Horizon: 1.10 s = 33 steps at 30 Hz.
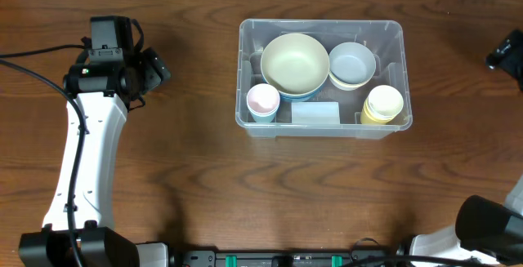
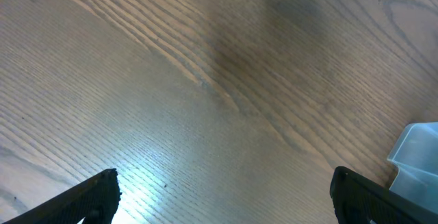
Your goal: Pack container
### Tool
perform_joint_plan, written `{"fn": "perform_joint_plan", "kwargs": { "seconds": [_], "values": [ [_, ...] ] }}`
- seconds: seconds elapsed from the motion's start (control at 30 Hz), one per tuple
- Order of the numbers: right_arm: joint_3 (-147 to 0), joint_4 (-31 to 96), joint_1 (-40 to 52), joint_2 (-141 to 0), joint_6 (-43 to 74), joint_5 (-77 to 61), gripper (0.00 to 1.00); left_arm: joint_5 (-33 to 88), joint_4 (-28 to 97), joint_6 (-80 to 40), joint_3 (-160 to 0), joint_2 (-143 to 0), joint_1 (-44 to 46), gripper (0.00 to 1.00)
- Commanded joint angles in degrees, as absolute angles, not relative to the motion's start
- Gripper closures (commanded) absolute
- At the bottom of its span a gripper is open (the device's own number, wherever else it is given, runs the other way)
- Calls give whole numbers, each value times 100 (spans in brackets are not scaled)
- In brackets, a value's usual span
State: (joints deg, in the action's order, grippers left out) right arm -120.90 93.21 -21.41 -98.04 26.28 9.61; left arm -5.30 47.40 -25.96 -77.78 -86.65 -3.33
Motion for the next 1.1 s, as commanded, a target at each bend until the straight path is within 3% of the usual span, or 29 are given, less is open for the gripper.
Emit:
{"fn": "perform_joint_plan", "kwargs": {
  "seconds": [0.0,0.3,1.07],
  "values": [
    [-12064,9384,-2139,-9782,2611,685,1,-561,4753,-2668,-7898,-8573,-364,2],
    [-12064,9627,-2132,-9782,2611,-8,1,-561,4753,-2668,-7898,-8573,-364,2],
    [-12064,9623,-2137,-9782,2609,14,1,-561,4755,-2668,-7898,-8573,-364,2]
  ]
}}
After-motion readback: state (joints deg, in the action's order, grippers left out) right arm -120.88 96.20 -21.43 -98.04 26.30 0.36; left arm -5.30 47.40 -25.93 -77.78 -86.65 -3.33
